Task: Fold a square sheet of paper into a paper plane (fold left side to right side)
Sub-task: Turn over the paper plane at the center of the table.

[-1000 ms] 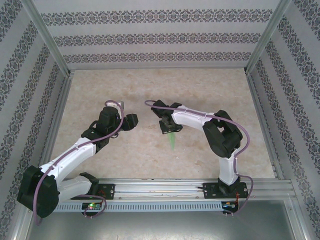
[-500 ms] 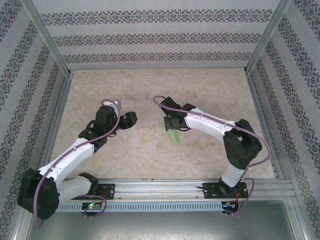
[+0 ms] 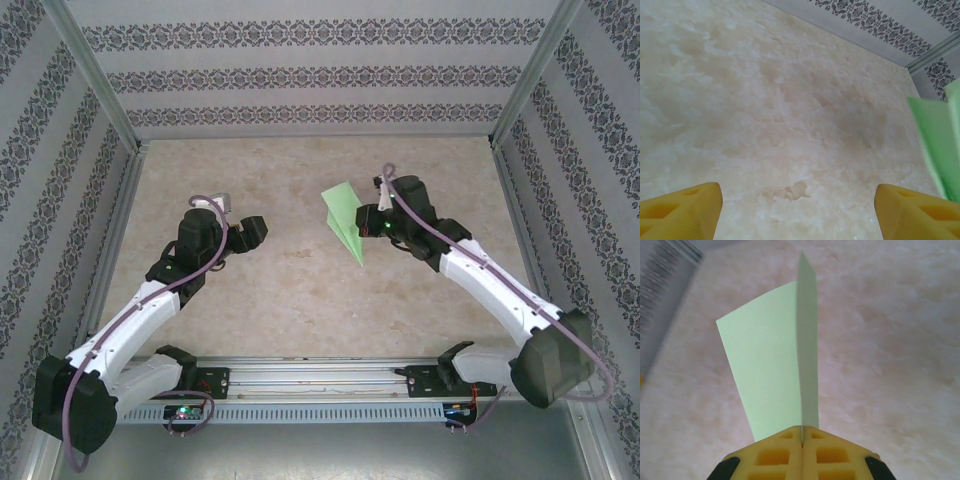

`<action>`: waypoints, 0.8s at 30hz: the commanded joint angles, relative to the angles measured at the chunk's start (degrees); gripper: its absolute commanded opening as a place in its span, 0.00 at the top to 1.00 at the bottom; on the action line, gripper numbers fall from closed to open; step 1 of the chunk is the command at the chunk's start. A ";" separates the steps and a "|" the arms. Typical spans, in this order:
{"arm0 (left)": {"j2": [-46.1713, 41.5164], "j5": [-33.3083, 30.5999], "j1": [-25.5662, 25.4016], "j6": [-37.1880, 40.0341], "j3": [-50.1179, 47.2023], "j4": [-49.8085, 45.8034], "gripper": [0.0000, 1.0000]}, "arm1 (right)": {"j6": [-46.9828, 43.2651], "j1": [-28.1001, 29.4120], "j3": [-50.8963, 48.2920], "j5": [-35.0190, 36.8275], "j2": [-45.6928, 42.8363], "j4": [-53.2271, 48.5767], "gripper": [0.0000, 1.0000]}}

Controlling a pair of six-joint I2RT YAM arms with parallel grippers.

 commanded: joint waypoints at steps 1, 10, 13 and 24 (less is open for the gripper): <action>-0.64 0.86 0.73 0.71 1.49 -1.07 0.20 | 7.42 -2.76 -5.53 -14.09 -1.94 15.64 1.00; 1.52 5.15 0.93 -2.10 1.82 0.51 0.22 | 25.75 -4.22 -13.73 -27.21 4.23 46.54 1.00; 2.96 7.47 0.90 -3.46 2.16 0.80 0.22 | 30.28 -3.37 -14.65 -28.89 8.54 54.93 1.00; 6.33 10.66 1.27 -5.79 1.67 0.56 0.27 | 31.65 1.21 -12.72 -25.01 28.61 64.48 1.00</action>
